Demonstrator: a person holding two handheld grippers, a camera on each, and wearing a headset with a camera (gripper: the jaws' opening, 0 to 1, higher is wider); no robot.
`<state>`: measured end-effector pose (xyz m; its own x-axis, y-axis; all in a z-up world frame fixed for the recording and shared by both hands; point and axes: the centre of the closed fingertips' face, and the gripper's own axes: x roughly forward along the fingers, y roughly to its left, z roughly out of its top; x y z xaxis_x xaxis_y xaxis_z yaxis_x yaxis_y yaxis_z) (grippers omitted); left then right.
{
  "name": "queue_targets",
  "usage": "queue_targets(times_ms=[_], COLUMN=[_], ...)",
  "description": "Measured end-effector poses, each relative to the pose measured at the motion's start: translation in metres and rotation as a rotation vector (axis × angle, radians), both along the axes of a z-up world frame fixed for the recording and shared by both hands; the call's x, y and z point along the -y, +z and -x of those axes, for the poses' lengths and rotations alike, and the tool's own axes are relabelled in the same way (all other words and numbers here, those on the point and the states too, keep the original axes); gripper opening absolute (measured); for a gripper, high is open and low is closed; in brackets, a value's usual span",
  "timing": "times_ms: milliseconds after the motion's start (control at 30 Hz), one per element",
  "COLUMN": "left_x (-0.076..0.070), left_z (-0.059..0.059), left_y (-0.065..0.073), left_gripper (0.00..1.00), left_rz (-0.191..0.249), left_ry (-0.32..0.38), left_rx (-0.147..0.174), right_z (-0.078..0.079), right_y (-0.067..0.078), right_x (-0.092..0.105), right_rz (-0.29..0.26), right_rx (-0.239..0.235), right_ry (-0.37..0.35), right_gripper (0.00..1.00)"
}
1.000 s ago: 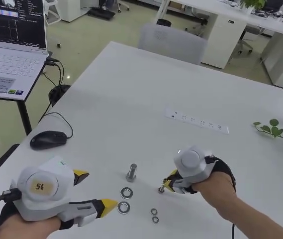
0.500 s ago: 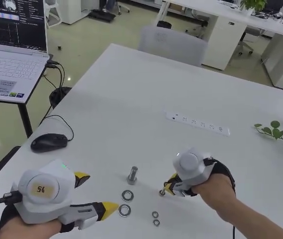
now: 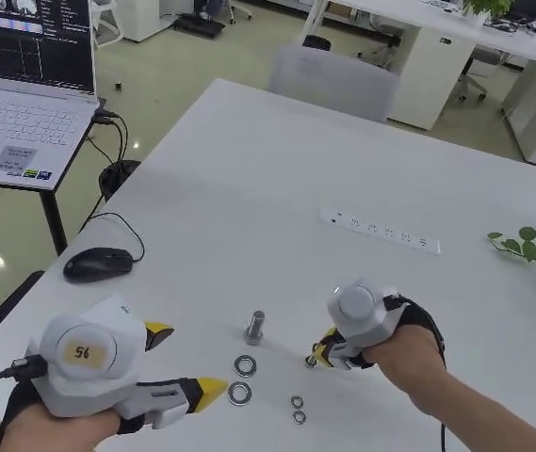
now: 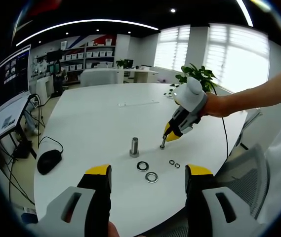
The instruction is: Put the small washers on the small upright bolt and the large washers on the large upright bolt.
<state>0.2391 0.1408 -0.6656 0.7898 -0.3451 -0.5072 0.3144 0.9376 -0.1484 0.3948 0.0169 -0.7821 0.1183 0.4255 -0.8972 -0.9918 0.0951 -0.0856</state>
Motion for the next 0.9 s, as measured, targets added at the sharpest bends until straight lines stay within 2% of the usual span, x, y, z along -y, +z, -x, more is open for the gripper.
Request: queue_targets(times_ms=[467, 767, 900], left_x=[-0.004, -0.003, -0.003], left_z=[0.003, 0.003, 0.003], left_y=[0.000, -0.001, 0.000], left_gripper=[0.59, 0.59, 0.59], left_rz=[0.001, 0.002, 0.002], left_ry=[0.015, 0.014, 0.017], left_rx=[-0.005, -0.007, -0.006], right_z=[-0.002, 0.000, 0.004], right_y=[-0.021, -0.035, -0.034], right_x=[-0.002, -0.002, -0.003], right_rz=[0.034, 0.041, 0.026], right_rx=[-0.013, -0.042, -0.060], right_ry=[-0.019, -0.051, -0.056], right_gripper=[0.13, 0.14, 0.16])
